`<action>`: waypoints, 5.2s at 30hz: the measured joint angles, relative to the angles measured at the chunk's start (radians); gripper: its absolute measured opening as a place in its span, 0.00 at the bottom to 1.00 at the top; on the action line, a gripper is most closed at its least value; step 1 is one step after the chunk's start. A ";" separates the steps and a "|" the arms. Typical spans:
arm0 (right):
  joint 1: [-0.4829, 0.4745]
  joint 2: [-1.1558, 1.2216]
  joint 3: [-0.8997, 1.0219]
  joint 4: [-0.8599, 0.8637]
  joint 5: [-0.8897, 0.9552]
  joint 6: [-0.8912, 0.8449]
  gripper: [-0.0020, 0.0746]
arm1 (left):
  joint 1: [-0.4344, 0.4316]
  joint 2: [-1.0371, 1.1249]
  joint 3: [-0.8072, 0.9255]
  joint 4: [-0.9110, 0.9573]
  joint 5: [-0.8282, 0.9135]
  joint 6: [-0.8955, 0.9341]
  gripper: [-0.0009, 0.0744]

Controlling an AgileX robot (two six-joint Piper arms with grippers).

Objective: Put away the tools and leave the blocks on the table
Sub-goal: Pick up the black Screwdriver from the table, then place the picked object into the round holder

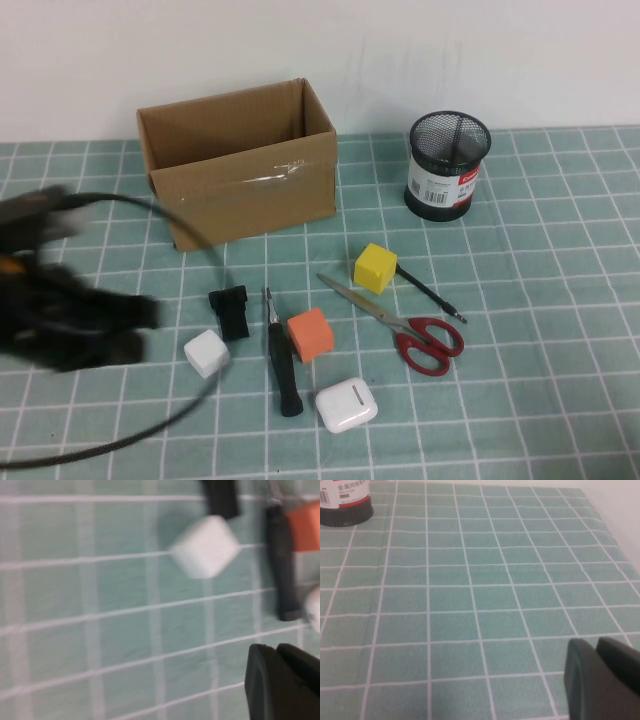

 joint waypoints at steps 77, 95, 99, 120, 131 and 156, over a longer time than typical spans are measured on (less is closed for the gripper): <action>0.000 0.000 0.000 0.000 0.000 0.000 0.02 | -0.490 0.165 -0.307 0.418 -0.487 -0.168 0.25; 0.000 0.000 0.000 0.000 0.000 0.000 0.02 | -0.490 0.426 -0.197 0.613 -1.371 -0.198 0.25; 0.000 0.000 0.000 0.000 0.000 0.000 0.02 | -0.490 0.535 -0.221 0.628 -1.578 -0.209 0.25; 0.000 0.000 0.000 0.000 0.000 0.000 0.02 | -0.476 1.052 -0.850 0.515 -1.444 -0.172 0.25; 0.000 0.000 0.000 0.000 0.000 0.000 0.02 | -0.461 1.101 -0.877 0.475 -1.431 -0.125 0.25; 0.000 0.000 0.000 0.000 0.000 0.000 0.02 | -0.465 1.088 -0.877 0.290 -1.367 -0.061 0.59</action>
